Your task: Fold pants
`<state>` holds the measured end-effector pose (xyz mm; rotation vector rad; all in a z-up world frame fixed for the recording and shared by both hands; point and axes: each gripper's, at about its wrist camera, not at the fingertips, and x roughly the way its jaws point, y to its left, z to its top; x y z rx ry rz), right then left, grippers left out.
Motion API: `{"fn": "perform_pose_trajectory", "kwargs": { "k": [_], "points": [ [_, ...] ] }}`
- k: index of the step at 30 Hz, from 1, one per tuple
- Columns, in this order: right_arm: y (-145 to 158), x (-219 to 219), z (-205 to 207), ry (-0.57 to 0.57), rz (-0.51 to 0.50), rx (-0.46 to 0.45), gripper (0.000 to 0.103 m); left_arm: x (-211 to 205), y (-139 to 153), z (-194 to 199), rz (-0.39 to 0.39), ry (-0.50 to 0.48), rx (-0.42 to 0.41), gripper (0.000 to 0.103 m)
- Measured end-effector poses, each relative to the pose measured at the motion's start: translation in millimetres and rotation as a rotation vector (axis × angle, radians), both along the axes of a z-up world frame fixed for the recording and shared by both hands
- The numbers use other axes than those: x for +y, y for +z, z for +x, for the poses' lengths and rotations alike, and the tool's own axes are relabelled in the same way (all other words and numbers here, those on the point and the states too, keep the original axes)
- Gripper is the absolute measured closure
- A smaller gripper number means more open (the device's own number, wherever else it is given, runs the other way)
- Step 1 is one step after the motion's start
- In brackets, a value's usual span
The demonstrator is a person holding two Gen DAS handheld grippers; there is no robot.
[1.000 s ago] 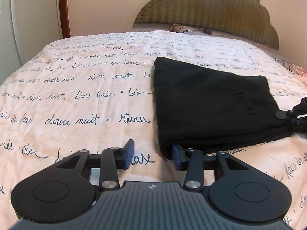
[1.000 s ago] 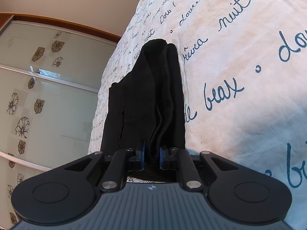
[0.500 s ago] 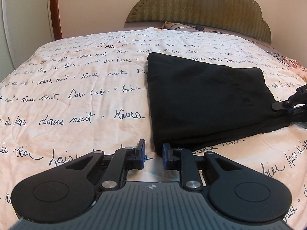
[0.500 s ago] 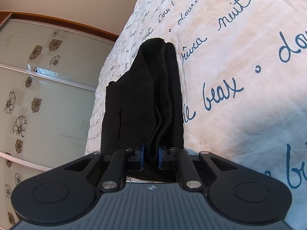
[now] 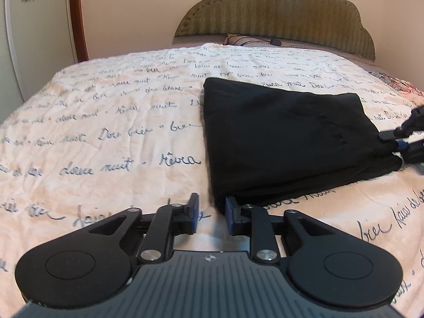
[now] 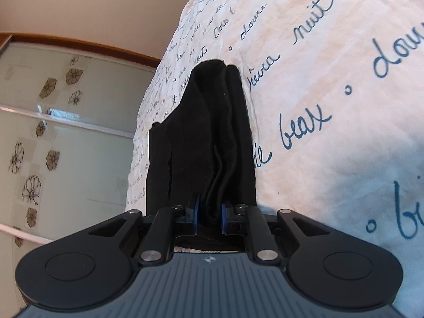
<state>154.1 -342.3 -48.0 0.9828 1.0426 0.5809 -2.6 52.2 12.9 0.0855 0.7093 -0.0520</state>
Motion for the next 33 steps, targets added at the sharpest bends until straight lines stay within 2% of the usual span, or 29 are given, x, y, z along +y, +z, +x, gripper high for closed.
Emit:
{"fn": "perform_pose_trajectory", "kwargs": {
  "k": [1, 3, 6, 9, 11, 12, 14, 17, 20, 23, 24, 26, 29, 31, 33],
  "points": [
    [5.7, -7.7, -2.1, -0.039, -0.015, -0.015, 0.084, 2.5, 4.1, -5.7, 0.010, -0.005, -0.007, 0.064],
    [17.9, -26.5, -7.0, -0.120, -0.009, -0.059, 0.082, 10.9, 16.2, -18.1, 0.025, -0.005, -0.034, 0.065],
    [39.5, -41.9, -9.2, -0.208, -0.001, -0.135, 0.082, 23.5, 41.0, -20.7, -0.034, 0.005, -0.081, 0.064],
    [53.4, -28.1, 6.0, -0.200, 0.021, -0.177, 0.081, 17.9, 63.5, 1.6, -0.106, -0.003, -0.157, 0.059],
    [57.1, -4.1, 23.0, -0.161, 0.026, -0.191, 0.072, 4.8, 68.4, 23.5, -0.113, -0.025, -0.200, 0.053],
    [57.7, 9.4, 31.8, -0.143, 0.012, -0.193, 0.071, -4.2, 67.3, 39.4, -0.121, -0.050, -0.206, 0.052],
    [53.3, 37.1, 49.1, -0.113, -0.024, -0.187, 0.068, -18.5, 60.4, 75.0, -0.153, -0.093, -0.157, 0.052],
    [40.5, 61.6, 71.3, -0.107, -0.015, -0.153, 0.068, -33.4, 44.2, 133.5, -0.203, -0.136, -0.041, 0.052],
    [32.4, 69.8, 85.2, -0.139, 0.019, -0.128, 0.068, -41.4, 30.6, 183.7, -0.209, -0.131, 0.044, 0.052],
    [15.7, 66.9, 88.5, -0.190, -0.040, -0.055, 0.070, -37.6, 8.2, 223.7, -0.244, -0.095, 0.190, 0.052],
    [7.0, 64.1, 86.1, -0.201, -0.032, -0.047, 0.071, -34.1, 0.6, 230.7, -0.260, -0.082, 0.217, 0.052],
    [-4.7, 57.2, 77.2, -0.216, 0.005, -0.072, 0.079, -27.1, -5.8, 233.5, -0.279, -0.088, 0.203, 0.052],
    [-11.8, 53.5, 74.7, -0.225, 0.009, -0.076, 0.091, -23.8, -9.0, 232.2, -0.271, -0.108, 0.179, 0.050],
    [-15.3, 54.4, 75.9, -0.230, -0.005, -0.077, 0.098, -24.0, -12.0, 226.1, -0.261, -0.128, 0.133, 0.050],
    [-17.5, 52.1, 76.0, -0.240, 0.022, -0.070, 0.098, -28.2, -10.3, 214.9, -0.221, -0.139, 0.088, 0.051]
  ]
}}
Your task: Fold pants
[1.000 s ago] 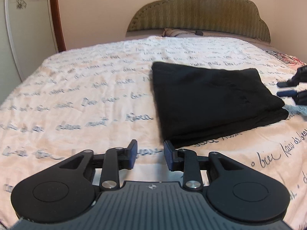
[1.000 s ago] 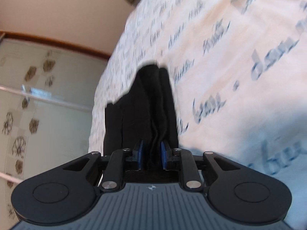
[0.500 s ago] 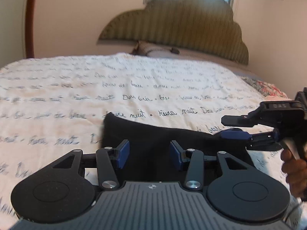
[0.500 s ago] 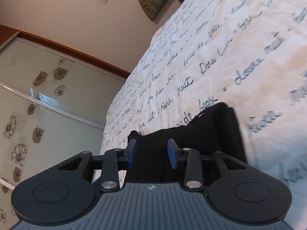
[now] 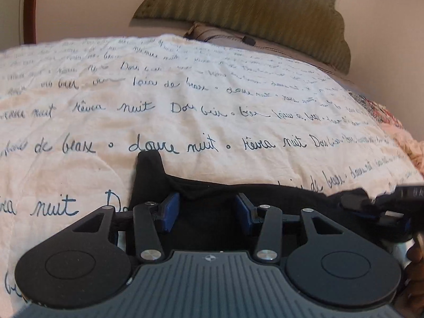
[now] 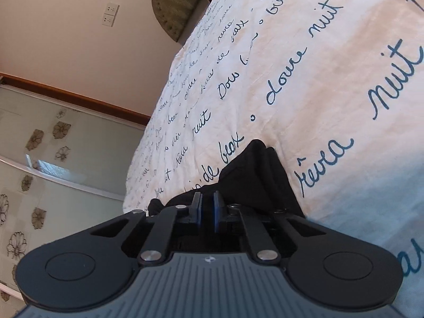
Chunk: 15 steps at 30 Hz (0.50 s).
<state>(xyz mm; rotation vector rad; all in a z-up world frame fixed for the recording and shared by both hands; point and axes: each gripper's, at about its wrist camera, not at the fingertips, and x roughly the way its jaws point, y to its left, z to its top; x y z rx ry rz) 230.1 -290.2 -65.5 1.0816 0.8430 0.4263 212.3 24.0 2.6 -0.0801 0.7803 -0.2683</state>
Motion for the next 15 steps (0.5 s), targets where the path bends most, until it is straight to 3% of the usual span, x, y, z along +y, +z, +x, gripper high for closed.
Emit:
{"fn": "perform_pose_trajectory", "kwargs": {
  "k": [2, 4, 8, 11, 13, 15],
  "points": [
    [6.7, -4.1, -5.5, -0.007, 0.016, 0.023, 0.096, -1.3, 8.3, -20.4, 0.033, 0.049, -0.054, 0.052],
    [25.1, -5.5, -22.2, -0.015, -0.020, -0.015, 0.093, -2.1, 23.0, -54.3, 0.063, 0.072, -0.131, 0.049],
    [55.3, 4.9, -62.8, 0.071, -0.114, -0.122, 0.082, -5.8, 41.8, -119.2, 0.009, -0.009, -0.214, 0.033],
    [53.7, 17.1, -78.9, 0.115, -0.205, -0.116, 0.063, -16.6, 33.0, -138.5, 0.001, -0.056, -0.149, 0.030],
    [43.0, 19.9, -82.4, 0.113, -0.246, -0.107, 0.063, -19.9, 14.8, -138.4, 0.012, -0.057, -0.082, 0.030],
    [34.0, 14.4, -84.0, 0.085, -0.188, -0.099, 0.064, -15.8, 1.1, -139.0, 0.015, -0.046, -0.101, 0.030]
  ]
}}
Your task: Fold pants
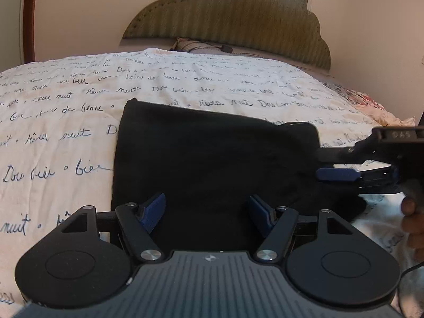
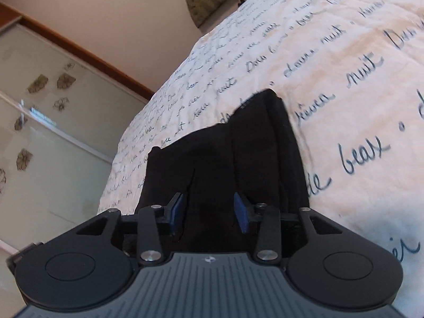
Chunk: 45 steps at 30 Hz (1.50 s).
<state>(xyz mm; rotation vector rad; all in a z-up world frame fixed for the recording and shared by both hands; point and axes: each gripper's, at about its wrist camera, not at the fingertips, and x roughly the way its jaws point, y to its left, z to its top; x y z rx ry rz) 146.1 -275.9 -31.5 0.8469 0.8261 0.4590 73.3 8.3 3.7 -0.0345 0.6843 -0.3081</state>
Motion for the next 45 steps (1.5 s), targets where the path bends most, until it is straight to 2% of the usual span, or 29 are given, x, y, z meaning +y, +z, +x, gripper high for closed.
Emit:
{"fn": "perform_pose_trajectory", "kwargs": {
  "k": [4, 6, 8, 9, 10, 11, 12, 13, 15, 17, 18, 20, 22, 23, 25, 27, 29, 33, 45],
  "points": [
    [-12.5, -9.9, -1.6, -0.004, 0.038, -0.014, 0.071, -5.9, -7.0, -2.1, 0.059, 0.014, -0.045, 0.028],
    [-10.8, -13.0, -4.8, -0.014, 0.059, -0.004, 0.071, -5.2, -4.0, -5.3, 0.066, 0.020, -0.054, 0.028],
    [3.3, -18.4, -16.5, -0.079, 0.061, 0.043, 0.067, -0.2, 7.8, -20.2, 0.058, 0.075, -0.056, 0.029],
    [14.1, -18.7, -26.8, -0.096, 0.037, 0.031, 0.063, 3.4, 14.6, -31.6, 0.046, 0.093, -0.070, 0.028],
    [27.2, -17.1, -40.5, -0.092, 0.000, -0.020, 0.055, 5.8, 20.4, -44.3, 0.032, 0.102, -0.092, 0.028],
    [39.9, -13.2, -55.0, -0.086, -0.046, -0.083, 0.043, 7.2, 26.0, -58.2, 0.019, 0.104, -0.120, 0.024],
    [50.2, -7.5, -69.0, -0.092, -0.107, -0.140, 0.034, 6.1, 29.0, -68.9, 0.015, 0.102, -0.140, 0.021],
    [59.5, 2.3, -83.4, -0.104, -0.203, -0.195, 0.020, 3.7, 29.7, -77.5, 0.018, 0.103, -0.154, 0.017],
    [65.8, 25.9, -100.5, -0.108, -0.373, -0.252, 0.020, -4.0, 25.0, -88.8, 0.030, 0.108, -0.159, 0.016],
    [58.4, 50.8, -106.8, -0.071, -0.515, -0.228, 0.020, -9.4, 15.2, -92.4, 0.056, 0.149, -0.111, 0.017],
    [52.4, 60.8, -108.8, -0.051, -0.566, -0.204, 0.020, -9.6, 10.1, -94.3, 0.064, 0.185, -0.078, 0.017],
    [35.3, 77.8, -118.9, 0.008, -0.656, -0.173, 0.020, -3.6, 1.1, -101.4, 0.033, 0.216, -0.039, 0.016],
    [18.6, 85.6, -127.3, 0.019, -0.703, -0.165, 0.020, 0.6, -3.4, -107.9, 0.021, 0.227, -0.046, 0.016],
    [14.1, 88.6, -133.8, 0.006, -0.727, -0.193, 0.020, 1.2, -3.6, -109.0, 0.027, 0.226, -0.046, 0.016],
    [11.7, 93.4, -140.1, -0.017, -0.746, -0.212, 0.017, 2.8, -3.1, -107.7, 0.024, 0.223, -0.038, 0.015],
    [9.3, 97.0, -139.5, -0.042, -0.738, -0.208, 0.010, 4.1, -6.2, -102.7, 0.025, 0.215, -0.017, 0.011],
    [7.8, 107.5, -135.1, -0.036, -0.778, -0.206, 0.000, 1.7, -9.0, -100.7, 0.048, 0.223, -0.016, 0.012],
    [3.6, 112.1, -134.0, -0.059, -0.814, -0.226, 0.000, 7.6, -10.6, -100.8, 0.002, 0.218, -0.013, 0.007],
    [-0.9, 114.6, -136.3, -0.073, -0.837, -0.245, 0.000, 4.0, -11.9, -101.5, 0.012, 0.213, -0.014, 0.005]
  ]
}}
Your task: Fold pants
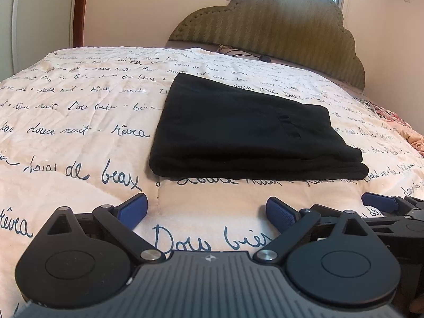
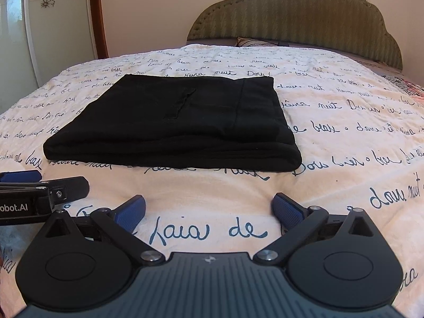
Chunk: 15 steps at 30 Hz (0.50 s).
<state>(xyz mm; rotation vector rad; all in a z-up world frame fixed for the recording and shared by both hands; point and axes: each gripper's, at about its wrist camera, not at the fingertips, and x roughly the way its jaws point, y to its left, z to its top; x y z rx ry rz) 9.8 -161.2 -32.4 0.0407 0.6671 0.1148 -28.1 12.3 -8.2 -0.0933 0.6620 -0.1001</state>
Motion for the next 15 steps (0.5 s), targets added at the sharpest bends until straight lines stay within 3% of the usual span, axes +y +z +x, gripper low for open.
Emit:
{"fn": "perform_pose_trajectory", "kwargs": {
  "k": [15],
  "points": [
    [-0.1, -0.2, -1.1, 0.004, 0.007, -0.006, 0.000, -2.3, 0.5, -4.3, 0.032, -0.004, -0.004, 0.004]
  ]
}}
